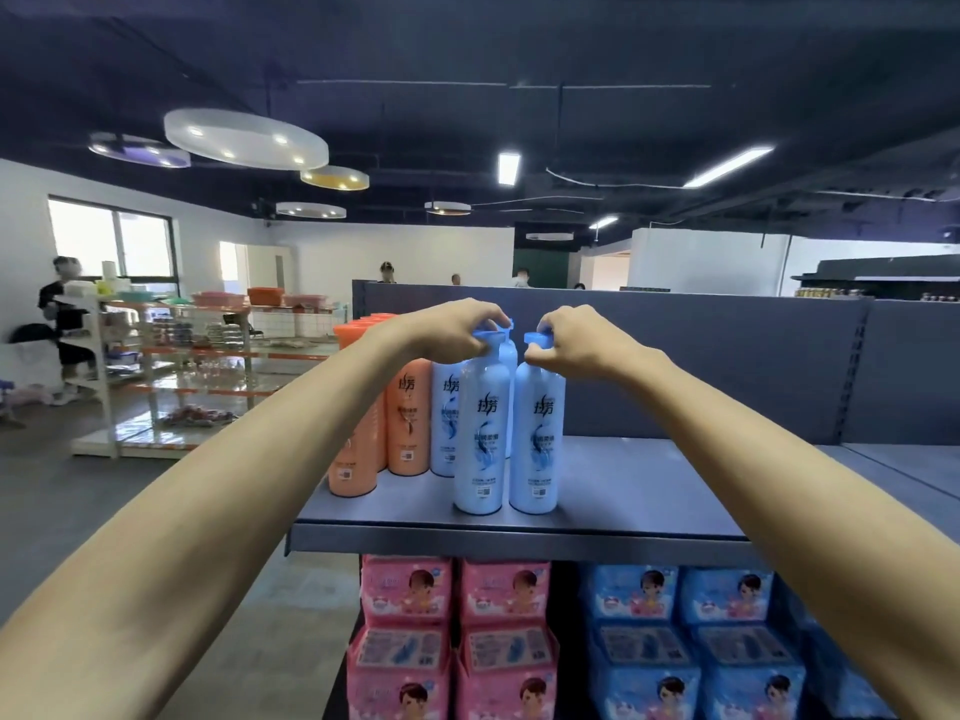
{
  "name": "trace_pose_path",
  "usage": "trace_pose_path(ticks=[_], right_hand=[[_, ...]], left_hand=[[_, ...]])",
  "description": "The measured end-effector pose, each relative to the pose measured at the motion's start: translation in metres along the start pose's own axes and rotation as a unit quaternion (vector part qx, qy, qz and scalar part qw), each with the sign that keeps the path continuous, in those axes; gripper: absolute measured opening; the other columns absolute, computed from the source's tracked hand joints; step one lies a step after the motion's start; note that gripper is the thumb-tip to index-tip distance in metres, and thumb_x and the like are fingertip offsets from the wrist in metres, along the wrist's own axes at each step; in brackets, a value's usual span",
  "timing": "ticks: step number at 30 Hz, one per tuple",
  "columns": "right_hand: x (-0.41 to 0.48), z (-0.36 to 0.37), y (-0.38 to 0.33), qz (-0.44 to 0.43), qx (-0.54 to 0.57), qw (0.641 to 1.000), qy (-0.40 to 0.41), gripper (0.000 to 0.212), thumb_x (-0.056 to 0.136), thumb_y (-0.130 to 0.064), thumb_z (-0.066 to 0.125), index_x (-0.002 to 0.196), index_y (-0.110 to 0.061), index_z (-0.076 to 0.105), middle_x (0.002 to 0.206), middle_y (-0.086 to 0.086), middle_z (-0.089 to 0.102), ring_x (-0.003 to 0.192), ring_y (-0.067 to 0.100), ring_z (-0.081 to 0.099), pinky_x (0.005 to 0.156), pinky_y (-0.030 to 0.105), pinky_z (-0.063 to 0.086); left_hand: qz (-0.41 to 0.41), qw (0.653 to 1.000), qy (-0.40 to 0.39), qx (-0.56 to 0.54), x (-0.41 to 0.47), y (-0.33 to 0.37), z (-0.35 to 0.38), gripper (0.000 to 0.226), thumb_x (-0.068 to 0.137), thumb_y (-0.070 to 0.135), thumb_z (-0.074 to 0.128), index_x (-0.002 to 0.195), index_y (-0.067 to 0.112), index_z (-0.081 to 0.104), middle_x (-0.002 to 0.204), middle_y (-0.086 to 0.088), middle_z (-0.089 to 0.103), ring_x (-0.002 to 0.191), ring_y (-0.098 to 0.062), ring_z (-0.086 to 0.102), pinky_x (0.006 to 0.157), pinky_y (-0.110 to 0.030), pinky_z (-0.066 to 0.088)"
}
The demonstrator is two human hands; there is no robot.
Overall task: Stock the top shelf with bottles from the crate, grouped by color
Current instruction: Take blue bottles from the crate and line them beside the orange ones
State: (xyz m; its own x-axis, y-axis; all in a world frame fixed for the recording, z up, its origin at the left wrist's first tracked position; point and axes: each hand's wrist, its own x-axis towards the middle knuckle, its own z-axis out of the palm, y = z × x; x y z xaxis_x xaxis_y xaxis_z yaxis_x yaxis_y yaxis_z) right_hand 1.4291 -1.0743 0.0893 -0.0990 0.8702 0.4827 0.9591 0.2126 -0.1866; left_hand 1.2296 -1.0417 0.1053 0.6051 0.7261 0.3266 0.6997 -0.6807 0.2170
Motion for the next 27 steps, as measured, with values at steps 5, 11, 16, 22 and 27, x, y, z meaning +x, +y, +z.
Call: trace_pose_path(ticks=[5,11,16,22,27], right_hand=[[-0.008,0.003,-0.002,-0.002,-0.017,1.0,0.006,0.032,0.088,-0.037,0.052,0.096,-0.008,0.063,0.086,0.009,0.066,0.074,0.027,0.061,0.068,0.038,0.053],[-0.024,0.015,0.003,-0.013,-0.011,0.999,0.027,0.058,0.096,-0.04,0.048,0.142,-0.005,0.04,0.115,0.01,0.061,0.105,0.031,0.057,0.088,0.043,0.049],[-0.055,0.042,0.018,0.001,0.128,0.991,0.03,0.091,0.091,-0.045,0.058,0.157,-0.015,0.003,0.097,0.001,0.059,0.088,0.021,0.06,0.076,0.033,0.048],[-0.084,0.08,0.028,0.061,0.161,0.985,0.006,0.062,0.08,-0.055,0.071,0.123,-0.018,0.045,0.102,0.0,0.068,0.088,0.018,0.064,0.079,0.038,0.055],[-0.094,0.101,0.021,0.117,0.115,0.986,0.008,0.055,0.075,-0.059,0.073,0.098,-0.015,0.049,0.091,-0.001,0.058,0.08,0.019,0.055,0.056,0.03,0.041]], left_hand=[[-0.033,0.999,0.027,-0.013,-0.007,0.0,0.006,0.044,0.097,0.023,0.055,0.139,0.02,0.044,0.142,-0.005,0.048,0.113,-0.015,0.049,0.094,-0.029,0.04],[-0.06,0.992,0.102,-0.045,-0.023,-0.002,0.022,0.06,0.092,0.03,0.061,0.144,0.014,0.035,0.136,-0.009,0.054,0.107,-0.019,0.055,0.089,-0.027,0.041],[-0.083,0.984,0.152,-0.051,-0.05,-0.004,0.062,0.054,0.085,0.037,0.069,0.126,0.01,0.047,0.118,-0.009,0.061,0.106,-0.026,0.058,0.093,-0.039,0.048],[-0.202,0.968,0.15,-0.01,-0.077,0.0,0.128,0.06,0.076,0.06,0.07,0.1,0.01,0.049,0.097,-0.011,0.062,0.09,-0.031,0.06,0.072,-0.038,0.048],[-0.232,0.955,0.175,0.053,-0.077,0.007,0.149,0.061,0.076,0.069,0.063,0.08,0.012,0.043,0.078,-0.004,0.048,0.083,-0.033,0.059,0.064,-0.035,0.041]])
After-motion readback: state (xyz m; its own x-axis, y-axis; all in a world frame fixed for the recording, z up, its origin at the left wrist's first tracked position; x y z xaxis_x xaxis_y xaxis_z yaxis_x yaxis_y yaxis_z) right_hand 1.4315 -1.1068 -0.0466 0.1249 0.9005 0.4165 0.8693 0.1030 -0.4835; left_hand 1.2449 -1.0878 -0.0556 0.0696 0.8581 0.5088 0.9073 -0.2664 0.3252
